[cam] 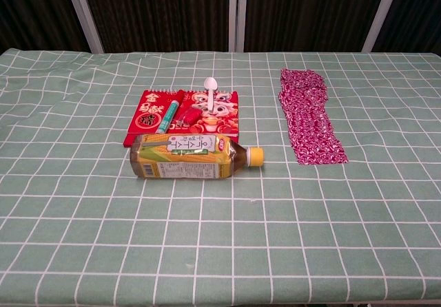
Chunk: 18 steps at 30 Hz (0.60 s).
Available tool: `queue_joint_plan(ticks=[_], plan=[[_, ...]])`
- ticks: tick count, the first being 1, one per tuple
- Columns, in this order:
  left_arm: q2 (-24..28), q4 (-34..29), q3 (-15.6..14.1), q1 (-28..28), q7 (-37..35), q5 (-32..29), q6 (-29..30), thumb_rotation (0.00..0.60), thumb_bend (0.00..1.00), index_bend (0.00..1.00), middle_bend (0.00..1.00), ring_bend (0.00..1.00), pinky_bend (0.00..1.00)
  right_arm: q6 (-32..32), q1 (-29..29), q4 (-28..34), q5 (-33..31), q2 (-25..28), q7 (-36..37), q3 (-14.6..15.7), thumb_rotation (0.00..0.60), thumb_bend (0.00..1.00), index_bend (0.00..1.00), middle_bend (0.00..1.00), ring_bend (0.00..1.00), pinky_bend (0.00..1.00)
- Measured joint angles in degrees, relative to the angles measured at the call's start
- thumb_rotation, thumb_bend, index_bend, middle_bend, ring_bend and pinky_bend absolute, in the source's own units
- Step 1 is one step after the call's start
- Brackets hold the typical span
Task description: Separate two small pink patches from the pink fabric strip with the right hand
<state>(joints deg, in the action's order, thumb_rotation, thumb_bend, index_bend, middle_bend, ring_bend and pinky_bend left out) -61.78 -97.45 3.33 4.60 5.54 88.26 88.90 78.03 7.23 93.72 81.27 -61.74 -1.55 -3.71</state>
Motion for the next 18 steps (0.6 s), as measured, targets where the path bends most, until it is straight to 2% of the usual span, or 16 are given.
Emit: queue_joint_plan(ticks=[15,16,18], plan=[[0.38,0.07,-0.05,-0.11,-0.74,-0.08,0.02,0.6,0.1,0.15,0.14,0.07,0.17,-0.11,0.1,1.01,0.09,0.06,-0.63,0.06,0.6,0.2,0.0,0.0,0.0,0.0],[0.35,0.11,-0.13,-0.18,-0.78,-0.1,0.03,0.6,0.1,0.15,0.14,0.07,0.17,-0.2,0.11,1.06,0.19,0.04,-0.74,0.18,0.6,0.22,0.0,0.0,0.0,0.0],[0.2,0.33,-0.2,-0.28,-0.87,-0.05,0.16,0.6,0.1,0.15,0.14,0.07,0.17,-0.36,0.17,1.16,0.62,0.06,-1.08,0.43,0.6,0.33,0.0,0.0,0.0,0.0]])
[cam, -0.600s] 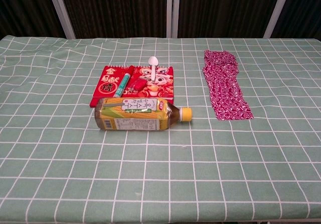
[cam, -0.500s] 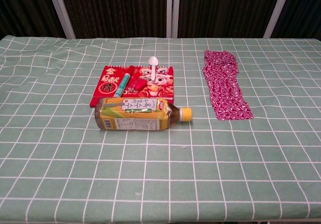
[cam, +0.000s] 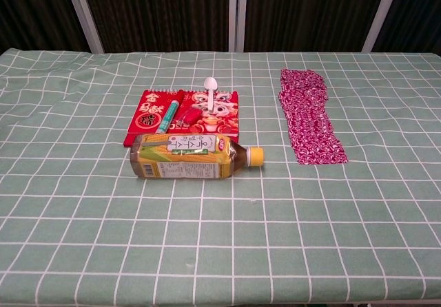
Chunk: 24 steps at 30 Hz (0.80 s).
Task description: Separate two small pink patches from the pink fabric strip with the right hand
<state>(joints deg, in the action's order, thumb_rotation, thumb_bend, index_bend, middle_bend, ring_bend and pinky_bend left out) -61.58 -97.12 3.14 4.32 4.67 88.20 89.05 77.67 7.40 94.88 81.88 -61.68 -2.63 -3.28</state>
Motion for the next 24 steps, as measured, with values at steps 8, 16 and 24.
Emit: queue_joint_plan(ticks=[8,16,24], plan=[[-0.84,0.83,-0.12,-0.04,0.05,0.19,0.08,0.6,0.1,0.15,0.14,0.07,0.17,-0.14,0.78,0.58,1.71,-0.21,-1.71,0.22,0.6,1.0,0.0,0.13,0.11,0.19],[-0.85,1.34,-0.24,-0.24,-0.54,-0.2,-0.05,0.6,0.1,0.15,0.14,0.07,0.17,-3.64,1.8,1.56,1.11,-0.5,-5.55,1.47,0.6,0.98,0.07,0.74,0.66,0.62],[-1.04,2.01,-0.34,-0.19,-1.32,-0.03,-0.21,0.6,0.1,0.15,0.14,0.07,0.17,-5.2,2.75,3.39,1.84,-1.82,-10.29,2.58,0.6,0.98,0.12,0.85,0.72,0.64]])
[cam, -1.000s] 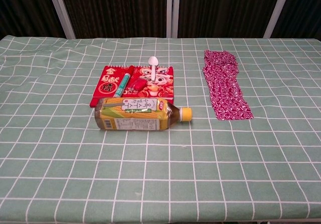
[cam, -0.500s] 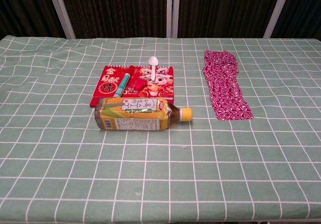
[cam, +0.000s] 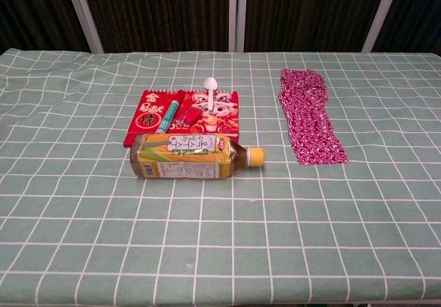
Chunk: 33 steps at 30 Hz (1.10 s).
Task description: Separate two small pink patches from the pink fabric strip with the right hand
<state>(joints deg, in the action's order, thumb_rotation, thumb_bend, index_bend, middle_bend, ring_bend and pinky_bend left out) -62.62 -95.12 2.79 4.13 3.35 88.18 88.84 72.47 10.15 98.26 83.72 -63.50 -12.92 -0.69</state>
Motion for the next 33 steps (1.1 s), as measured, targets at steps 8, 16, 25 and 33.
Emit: queue_joint_plan(ticks=[8,16,25,33], plan=[[0.07,1.12,0.07,-0.26,-1.57,-1.0,-0.22,0.6,0.1,0.15,0.14,0.07,0.17,-6.51,4.16,2.19,-3.81,-4.2,-11.3,-0.7,0.6,0.99,0.12,0.86,0.73,0.64],[0.12,2.72,0.28,-0.59,-3.83,-1.99,-0.34,0.6,0.1,0.15,0.14,0.07,0.17,-14.85,11.56,1.47,-16.23,-11.53,-25.32,-3.08,0.6,1.0,0.12,0.87,0.74,0.64],[0.83,2.98,0.62,-0.8,-4.65,-2.61,-0.31,0.6,0.1,0.15,0.14,0.07,0.17,-21.31,20.46,0.18,-32.77,-16.52,-32.04,-4.8,0.6,1.0,0.12,0.87,0.74,0.64],[0.81,3.24,0.55,-0.81,-4.71,-2.93,-0.79,0.6,0.1,0.15,0.14,0.07,0.17,-20.34,26.45,0.44,-40.85,-19.51,-37.21,-3.51,0.6,1.0,0.12,0.87,0.74,0.64]])
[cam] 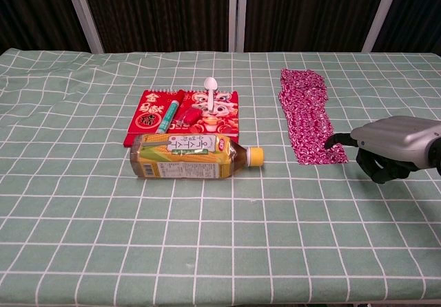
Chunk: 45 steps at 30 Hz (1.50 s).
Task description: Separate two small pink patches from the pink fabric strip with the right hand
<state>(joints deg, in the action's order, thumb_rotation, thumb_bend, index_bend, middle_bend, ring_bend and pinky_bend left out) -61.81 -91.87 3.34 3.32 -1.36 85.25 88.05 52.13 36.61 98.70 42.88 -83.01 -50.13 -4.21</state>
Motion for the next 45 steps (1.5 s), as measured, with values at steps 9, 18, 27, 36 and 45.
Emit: queue_joint_plan(ticks=[9,18,27,36,45], plan=[[-0.19,0.88,-0.06,-0.17,-0.7,-0.4,-0.26,0.6,0.1,0.15,0.14,0.07,0.17,0.93,3.14,-0.42,-5.15,-0.45,-0.74,2.09,0.6,1.0,0.12,0.87,0.74,0.64],[-0.09,0.81,-0.06,-0.31,-0.47,-0.18,0.03,0.6,0.1,0.15,0.14,0.07,0.17,1.09,4.29,-1.07,-7.78,1.06,1.15,4.8,0.6,1.0,0.12,0.87,0.74,0.64],[-0.32,0.44,-0.11,0.06,0.74,-0.17,-0.66,0.6,0.1,0.15,0.14,0.07,0.17,0.98,3.3,-2.76,-7.14,2.65,5.27,7.31,0.6,1.0,0.12,0.87,0.74,0.64],[-0.41,0.15,-0.18,0.3,1.51,-0.33,-1.21,0.6,0.1,0.15,0.14,0.07,0.17,1.08,1.35,-3.79,-4.85,5.1,9.82,9.14,0.6,1.0,0.12,0.87,0.74,0.64],[-0.33,-0.04,-0.17,0.27,1.7,-0.47,-1.25,0.6,0.1,0.15,0.14,0.07,0.17,1.17,-1.1,-4.97,-2.37,7.54,14.23,10.57,0.6,1.0,0.12,0.87,0.74,0.64]])
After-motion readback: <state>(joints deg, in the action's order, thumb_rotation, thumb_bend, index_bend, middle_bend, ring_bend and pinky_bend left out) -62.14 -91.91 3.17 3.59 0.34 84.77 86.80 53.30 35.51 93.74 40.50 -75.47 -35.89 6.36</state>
